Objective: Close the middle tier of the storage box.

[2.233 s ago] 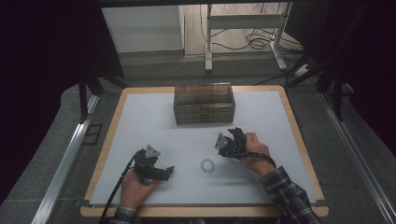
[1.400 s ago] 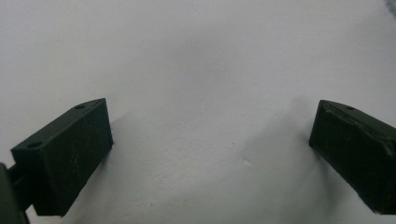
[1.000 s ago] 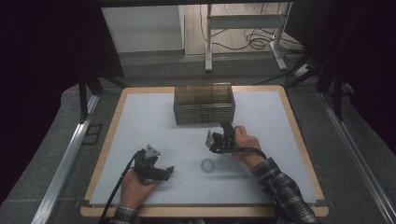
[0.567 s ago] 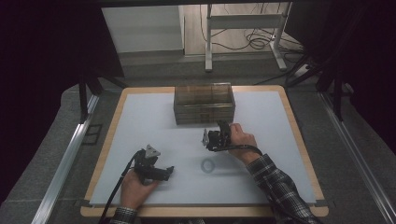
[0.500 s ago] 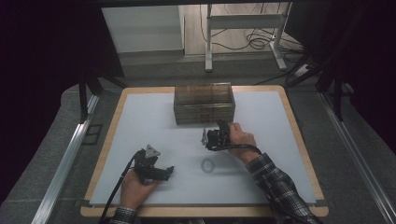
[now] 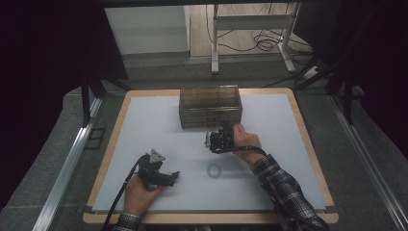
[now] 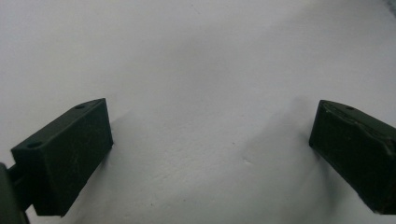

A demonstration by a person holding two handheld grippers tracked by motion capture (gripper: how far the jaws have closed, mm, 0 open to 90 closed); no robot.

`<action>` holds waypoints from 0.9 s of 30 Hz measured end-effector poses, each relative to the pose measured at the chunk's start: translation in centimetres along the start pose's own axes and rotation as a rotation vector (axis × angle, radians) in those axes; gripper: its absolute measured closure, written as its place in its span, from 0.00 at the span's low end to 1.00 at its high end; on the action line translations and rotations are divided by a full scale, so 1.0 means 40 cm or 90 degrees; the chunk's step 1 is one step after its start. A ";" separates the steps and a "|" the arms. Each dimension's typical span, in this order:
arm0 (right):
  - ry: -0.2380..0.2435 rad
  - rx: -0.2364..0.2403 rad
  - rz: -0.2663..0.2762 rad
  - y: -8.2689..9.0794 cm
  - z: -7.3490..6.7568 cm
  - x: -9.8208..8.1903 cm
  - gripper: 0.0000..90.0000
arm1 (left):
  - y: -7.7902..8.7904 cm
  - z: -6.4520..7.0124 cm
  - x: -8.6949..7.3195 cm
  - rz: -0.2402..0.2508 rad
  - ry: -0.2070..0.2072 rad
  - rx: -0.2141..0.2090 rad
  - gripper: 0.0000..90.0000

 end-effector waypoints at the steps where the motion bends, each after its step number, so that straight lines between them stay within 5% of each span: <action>1: 0.004 -0.009 -0.011 0.001 0.003 0.000 0.62 | 0.000 0.000 0.000 0.000 0.000 0.000 0.00; 10: 0.017 -0.013 -0.001 -0.017 0.002 0.016 0.65 | -0.001 0.000 0.000 0.002 0.001 0.000 0.00; 27: 0.047 -0.077 -0.009 -0.044 0.012 0.039 0.73 | 0.000 0.000 0.000 0.001 0.001 0.000 0.00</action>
Point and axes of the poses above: each handheld gripper's, and its own axes: y roughly backward along the jaws, x roughly out of its top, z roughly to its right, the point moved 9 cm from there along -y, roughly forward along the jaws, and after that the axes turned 4 degrees about -y, right-handed, at the moved point
